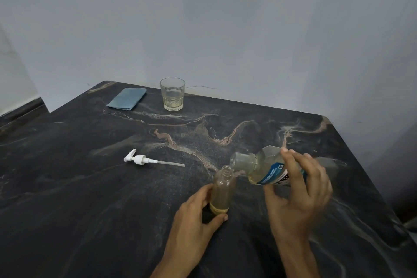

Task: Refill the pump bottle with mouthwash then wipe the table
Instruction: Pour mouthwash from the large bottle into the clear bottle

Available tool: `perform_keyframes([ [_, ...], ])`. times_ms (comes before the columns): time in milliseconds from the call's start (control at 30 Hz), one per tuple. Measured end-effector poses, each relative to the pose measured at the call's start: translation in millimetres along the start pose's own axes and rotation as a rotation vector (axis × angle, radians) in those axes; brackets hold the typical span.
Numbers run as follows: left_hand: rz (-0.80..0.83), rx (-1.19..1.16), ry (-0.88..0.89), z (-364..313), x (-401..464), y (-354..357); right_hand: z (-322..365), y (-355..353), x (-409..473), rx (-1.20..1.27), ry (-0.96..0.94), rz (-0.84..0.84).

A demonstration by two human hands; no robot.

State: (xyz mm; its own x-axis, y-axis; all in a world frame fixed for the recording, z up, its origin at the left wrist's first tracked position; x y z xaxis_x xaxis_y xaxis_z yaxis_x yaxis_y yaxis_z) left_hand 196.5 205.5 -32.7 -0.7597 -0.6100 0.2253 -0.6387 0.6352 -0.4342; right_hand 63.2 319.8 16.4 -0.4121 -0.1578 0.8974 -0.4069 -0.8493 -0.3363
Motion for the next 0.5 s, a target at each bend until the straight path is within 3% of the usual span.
perform_keyframes([
  [100, -0.007, 0.004, 0.012, 1.5, 0.1, 0.2, -1.9, -0.1, -3.4, 0.054, 0.108, 0.029],
  [300, -0.034, 0.007, 0.046, 1.9, 0.9, 0.7, -2.9, -1.7, -2.6, 0.289, 0.577, 0.0],
  [500, -0.021, -0.016, 0.048, 2.7, 0.4, 0.5, -8.7, -1.3, -3.5, 0.268, 0.698, 0.083],
])
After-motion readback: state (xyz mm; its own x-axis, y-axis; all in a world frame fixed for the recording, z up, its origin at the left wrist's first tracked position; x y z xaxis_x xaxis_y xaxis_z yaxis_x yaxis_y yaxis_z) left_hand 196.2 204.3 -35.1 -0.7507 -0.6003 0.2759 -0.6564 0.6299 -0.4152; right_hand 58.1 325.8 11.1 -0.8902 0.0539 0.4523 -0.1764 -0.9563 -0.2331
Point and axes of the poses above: each hand's wrist, its own x-axis towards the middle knuckle, its own y-axis out of the palm, z = x × y, the point moved 1 cm from there along x, towards the middle knuckle, and after that the axes turned 3 degrees about y, right-handed, at the moved point
